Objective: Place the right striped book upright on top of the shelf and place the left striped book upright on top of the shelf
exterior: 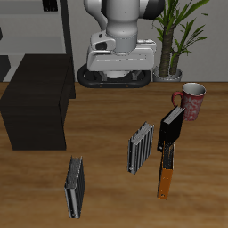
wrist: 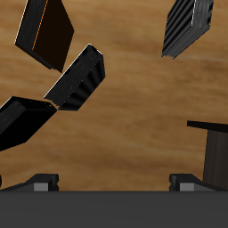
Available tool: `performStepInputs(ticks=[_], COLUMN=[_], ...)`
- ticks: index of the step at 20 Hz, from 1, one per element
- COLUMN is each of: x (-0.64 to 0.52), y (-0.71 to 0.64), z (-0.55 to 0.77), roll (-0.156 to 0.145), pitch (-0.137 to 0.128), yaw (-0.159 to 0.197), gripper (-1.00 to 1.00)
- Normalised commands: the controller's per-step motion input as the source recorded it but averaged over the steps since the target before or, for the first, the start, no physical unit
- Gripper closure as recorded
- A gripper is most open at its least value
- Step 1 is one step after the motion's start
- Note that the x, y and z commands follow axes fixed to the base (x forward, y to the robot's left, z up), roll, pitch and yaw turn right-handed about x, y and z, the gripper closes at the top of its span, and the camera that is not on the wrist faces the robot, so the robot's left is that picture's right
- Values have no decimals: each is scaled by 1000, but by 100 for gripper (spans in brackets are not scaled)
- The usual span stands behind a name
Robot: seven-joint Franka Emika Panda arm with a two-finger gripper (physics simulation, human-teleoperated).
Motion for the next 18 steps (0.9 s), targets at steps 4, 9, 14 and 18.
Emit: performStepInputs(ticks=[4,9,14,18], x=[236,347,322,297], y=[-296,-521,-505,-451], z=[331,308,205,136], roll=[-34,-41,-51,-33], pitch=[-71,-38,8,-2], yaw=[22,-15,-38,-57], gripper=[-100,-100,-100,-100])
